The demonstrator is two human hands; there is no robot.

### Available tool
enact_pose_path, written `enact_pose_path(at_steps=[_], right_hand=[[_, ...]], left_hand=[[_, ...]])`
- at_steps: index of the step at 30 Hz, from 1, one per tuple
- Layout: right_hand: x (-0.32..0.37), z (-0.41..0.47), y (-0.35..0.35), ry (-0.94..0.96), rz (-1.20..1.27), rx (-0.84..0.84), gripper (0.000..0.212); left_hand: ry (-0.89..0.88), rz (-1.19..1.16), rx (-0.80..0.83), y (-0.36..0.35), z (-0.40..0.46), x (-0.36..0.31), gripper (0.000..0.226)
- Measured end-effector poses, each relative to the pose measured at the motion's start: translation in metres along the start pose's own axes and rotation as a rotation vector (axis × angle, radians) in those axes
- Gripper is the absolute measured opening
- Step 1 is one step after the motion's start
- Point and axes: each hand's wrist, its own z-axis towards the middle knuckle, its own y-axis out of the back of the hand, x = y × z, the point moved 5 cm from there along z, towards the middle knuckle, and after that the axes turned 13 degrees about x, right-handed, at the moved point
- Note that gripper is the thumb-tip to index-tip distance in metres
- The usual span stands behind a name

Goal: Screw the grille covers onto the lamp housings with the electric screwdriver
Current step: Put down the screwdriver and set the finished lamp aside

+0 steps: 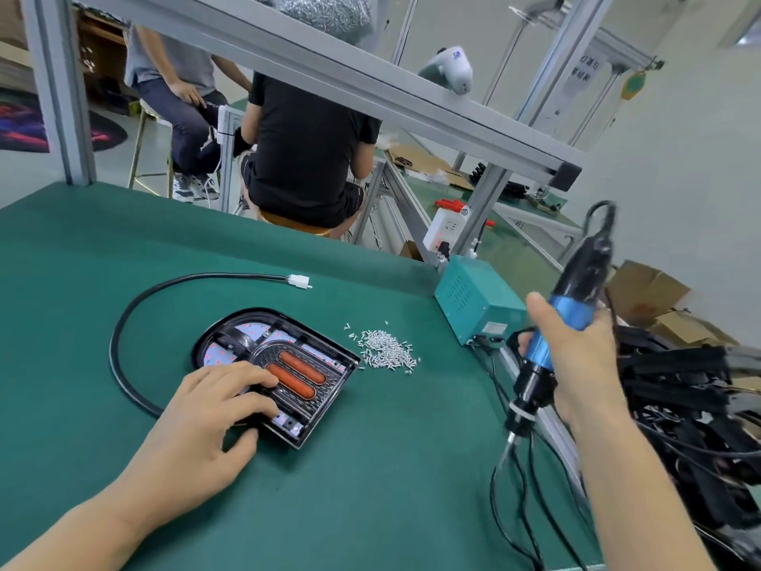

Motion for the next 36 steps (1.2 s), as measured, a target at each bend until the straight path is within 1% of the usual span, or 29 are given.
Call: enact_pose_path(at_steps=[2,4,6,8,12,14,17,20,21,25,27,29,31,32,33,34,35,36], right_hand=[[-0.028,0.010,0.011,-0.192,-0.155,0.041,0.041],[-0.055,0.013,0.016,-0.342,-0.337,0.109,0.053],[-0.078,0.014,0.017,-0.438,-0.525,0.191,0.054],[-0.095,0.014,0.013,-0.508,-0.683,0.266,0.054],[-0.114,0.017,0.005,-0.558,-1.105,0.332,0.069],[-0.120,0.020,0.002,-0.576,-1.205,0.343,0.070],[-0.126,0.026,-0.002,-0.536,-1.292,0.336,0.059],[-0.127,0.028,-0.007,-0.485,-1.375,0.330,0.056],[-0.128,0.029,-0.008,-0.489,-1.424,0.348,0.054],[-0.132,0.032,-0.015,-0.516,-1.797,0.541,0.045],[-0.135,0.033,-0.015,-0.500,-1.861,0.586,0.044],[-0.137,0.033,-0.013,-0.511,-1.848,0.592,0.045],[-0.137,0.032,-0.011,-0.536,-1.826,0.575,0.047],[-0.133,0.031,-0.011,-0.543,-1.812,0.541,0.048],[-0.126,0.030,-0.013,-0.520,-1.792,0.473,0.052],[-0.117,0.029,-0.017,-0.461,-1.776,0.387,0.057],[-0.106,0.028,-0.025,-0.359,-1.756,0.326,0.061],[-0.097,0.025,-0.036,-0.244,-1.701,0.310,0.061]], left_hand=[[0.000,-0.004,-0.004,0.000,-0.001,0.000,0.029],[0.003,-0.013,-0.007,0.001,-0.001,0.000,0.029],[-0.001,-0.015,-0.004,0.000,-0.002,0.000,0.029],[-0.001,-0.016,0.003,0.000,-0.002,0.000,0.029],[0.004,-0.014,0.024,-0.001,-0.001,0.000,0.030],[0.007,-0.014,0.029,0.000,-0.002,-0.001,0.030],[0.006,-0.016,0.024,0.001,-0.002,-0.001,0.031],[0.007,-0.021,0.012,0.001,-0.002,-0.001,0.031],[0.009,-0.022,0.009,0.001,-0.003,-0.001,0.032],[0.013,-0.023,0.006,0.000,-0.003,0.000,0.032],[0.014,-0.029,0.001,0.000,-0.003,0.000,0.032],[0.012,-0.033,-0.002,0.000,-0.003,-0.001,0.032],[0.005,-0.031,-0.005,0.000,-0.002,-0.002,0.032],[0.004,-0.026,-0.006,0.000,-0.002,-0.002,0.031],[0.006,-0.020,-0.007,0.000,-0.002,-0.002,0.028],[0.009,-0.018,-0.007,0.000,-0.002,-0.002,0.027],[0.014,-0.019,-0.007,0.001,-0.002,-0.002,0.028],[0.015,-0.022,-0.004,0.001,-0.002,-0.002,0.030]])
